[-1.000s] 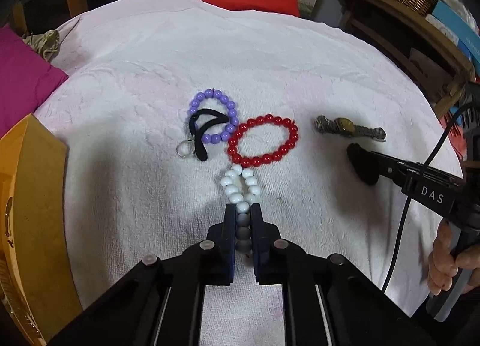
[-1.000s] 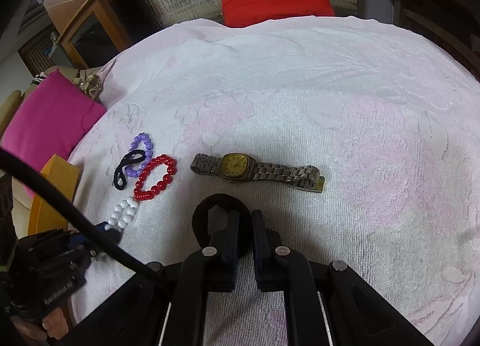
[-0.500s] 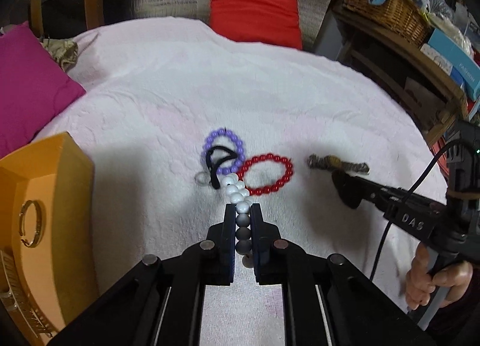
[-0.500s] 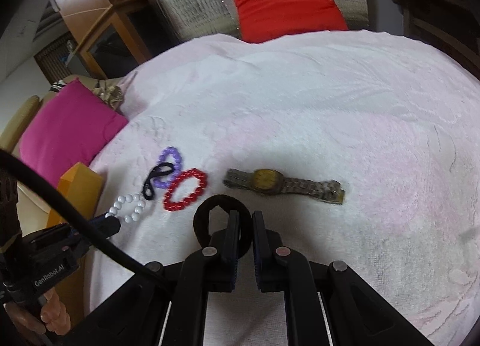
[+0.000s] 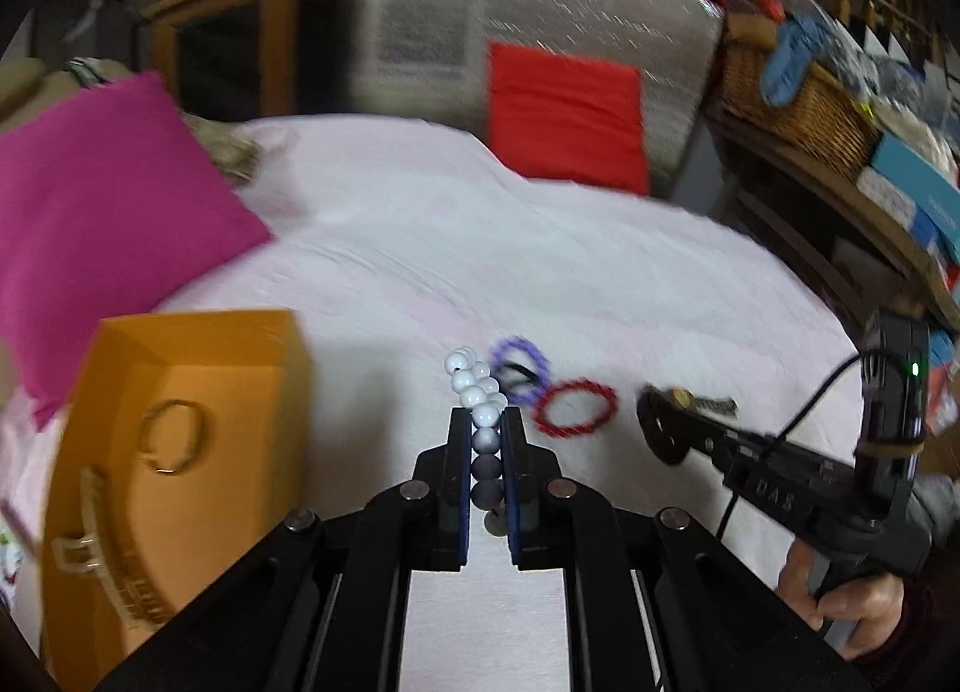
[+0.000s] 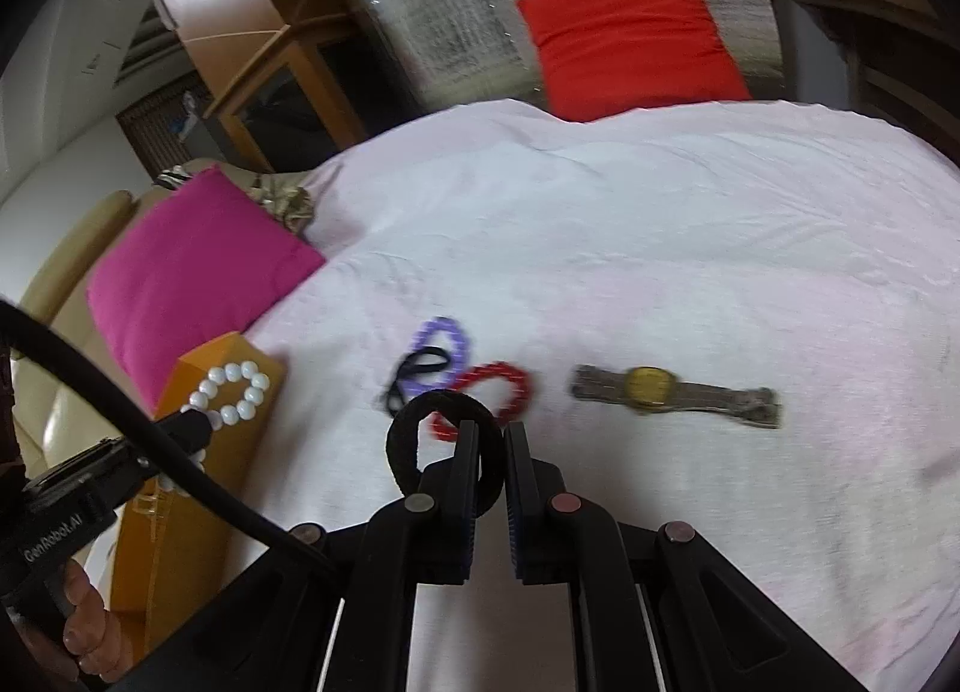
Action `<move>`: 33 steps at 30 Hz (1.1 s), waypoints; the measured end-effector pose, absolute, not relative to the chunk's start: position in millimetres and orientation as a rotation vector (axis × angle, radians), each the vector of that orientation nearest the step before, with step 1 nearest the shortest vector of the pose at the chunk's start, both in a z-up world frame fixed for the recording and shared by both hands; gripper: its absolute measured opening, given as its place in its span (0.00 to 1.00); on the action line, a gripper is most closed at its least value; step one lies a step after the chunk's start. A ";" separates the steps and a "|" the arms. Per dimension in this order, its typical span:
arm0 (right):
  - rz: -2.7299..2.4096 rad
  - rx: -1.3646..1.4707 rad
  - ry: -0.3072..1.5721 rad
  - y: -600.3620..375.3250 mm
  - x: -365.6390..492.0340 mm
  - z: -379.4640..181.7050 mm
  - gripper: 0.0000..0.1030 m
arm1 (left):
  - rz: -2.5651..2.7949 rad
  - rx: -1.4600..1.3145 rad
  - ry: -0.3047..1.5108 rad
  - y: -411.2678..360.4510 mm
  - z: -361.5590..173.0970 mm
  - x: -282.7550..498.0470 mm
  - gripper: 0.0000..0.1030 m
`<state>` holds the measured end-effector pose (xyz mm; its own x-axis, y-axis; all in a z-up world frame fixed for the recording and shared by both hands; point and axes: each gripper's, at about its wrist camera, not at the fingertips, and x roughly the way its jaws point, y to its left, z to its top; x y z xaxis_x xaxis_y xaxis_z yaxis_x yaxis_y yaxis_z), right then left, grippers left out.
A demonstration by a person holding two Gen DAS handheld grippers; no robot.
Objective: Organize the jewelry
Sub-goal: 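Carry the pearl bracelet and hair tie into the orange box and release both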
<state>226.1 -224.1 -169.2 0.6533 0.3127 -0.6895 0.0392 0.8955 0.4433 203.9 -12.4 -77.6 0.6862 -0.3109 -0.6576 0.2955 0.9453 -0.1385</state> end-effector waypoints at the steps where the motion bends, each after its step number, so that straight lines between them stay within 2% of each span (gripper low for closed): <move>1: 0.167 0.446 0.845 -219.0 226.6 -167.3 0.09 | -0.325 -0.031 0.726 -6.6 -74.7 201.0 0.09; 7: 0.245 0.422 0.740 -168.9 218.0 -141.2 0.09 | -0.094 -0.103 0.628 60.3 -66.3 176.7 0.09; 15: 0.431 0.390 0.671 -79.8 215.9 -116.7 0.09 | 0.137 -0.155 0.633 132.5 -82.0 171.5 0.09; 23: 0.532 0.297 0.682 -17.0 230.9 -120.8 0.09 | 0.200 -0.149 0.715 156.7 -100.4 183.8 0.09; 33: 0.587 0.272 0.731 13.7 255.9 -139.4 0.09 | 0.210 -0.128 0.737 157.8 -107.0 190.9 0.09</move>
<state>255.9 13.7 -139.4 0.5948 0.5896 -0.5464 -0.4062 0.8070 0.4286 190.9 157.8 -107.0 0.7210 0.1445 -0.6777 -0.2342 0.9713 -0.0422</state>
